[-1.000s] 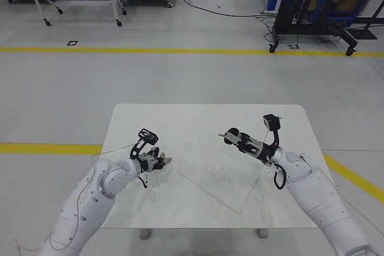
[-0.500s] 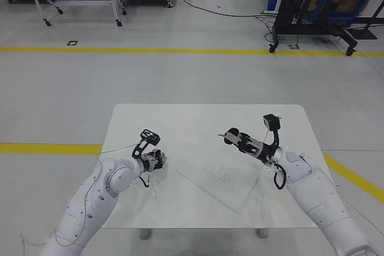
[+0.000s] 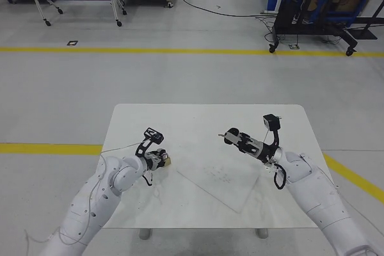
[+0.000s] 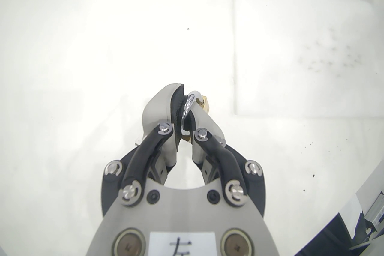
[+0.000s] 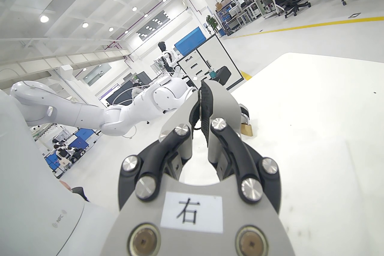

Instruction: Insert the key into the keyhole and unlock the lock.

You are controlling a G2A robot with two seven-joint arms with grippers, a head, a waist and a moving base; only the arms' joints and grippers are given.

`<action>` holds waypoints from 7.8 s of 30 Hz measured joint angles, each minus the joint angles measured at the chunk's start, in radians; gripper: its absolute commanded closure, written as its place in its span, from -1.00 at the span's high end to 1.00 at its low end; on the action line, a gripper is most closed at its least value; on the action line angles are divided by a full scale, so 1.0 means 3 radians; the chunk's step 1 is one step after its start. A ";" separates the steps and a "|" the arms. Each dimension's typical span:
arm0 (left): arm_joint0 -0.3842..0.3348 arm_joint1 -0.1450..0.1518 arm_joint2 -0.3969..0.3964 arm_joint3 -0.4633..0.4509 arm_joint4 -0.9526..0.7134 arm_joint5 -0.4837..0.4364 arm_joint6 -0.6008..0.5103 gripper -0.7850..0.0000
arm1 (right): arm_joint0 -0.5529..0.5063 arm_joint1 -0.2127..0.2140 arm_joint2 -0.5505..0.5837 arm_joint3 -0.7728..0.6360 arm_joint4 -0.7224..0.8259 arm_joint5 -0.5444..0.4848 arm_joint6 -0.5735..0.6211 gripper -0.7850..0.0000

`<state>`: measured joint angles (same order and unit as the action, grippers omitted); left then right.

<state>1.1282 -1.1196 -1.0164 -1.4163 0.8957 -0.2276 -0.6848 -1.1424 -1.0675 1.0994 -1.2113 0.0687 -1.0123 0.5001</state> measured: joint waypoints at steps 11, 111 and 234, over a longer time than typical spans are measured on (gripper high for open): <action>-0.0033 -0.0025 -0.0149 0.0164 -0.0628 -0.0284 0.0344 -1.00 | 0.0000 0.0000 0.0000 0.0000 0.0000 0.0000 0.0000 -1.00; -0.0881 -0.0678 -0.0033 0.1513 -0.5062 0.1199 -0.0079 -1.00 | -0.0105 -0.0474 -0.0558 -0.0226 0.0544 0.1953 -0.1062 -1.00; -0.0379 -0.0622 -0.0360 0.0722 -0.4142 0.1089 0.0360 -1.00 | -0.0278 -0.0859 -0.0268 -0.0373 0.0753 0.2607 -0.0639 1.00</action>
<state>1.0146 -1.3062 -1.1244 -1.1996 -0.3468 0.0992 -0.5768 -1.2259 -1.3253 1.0189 -1.3233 0.2947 -0.2303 0.3085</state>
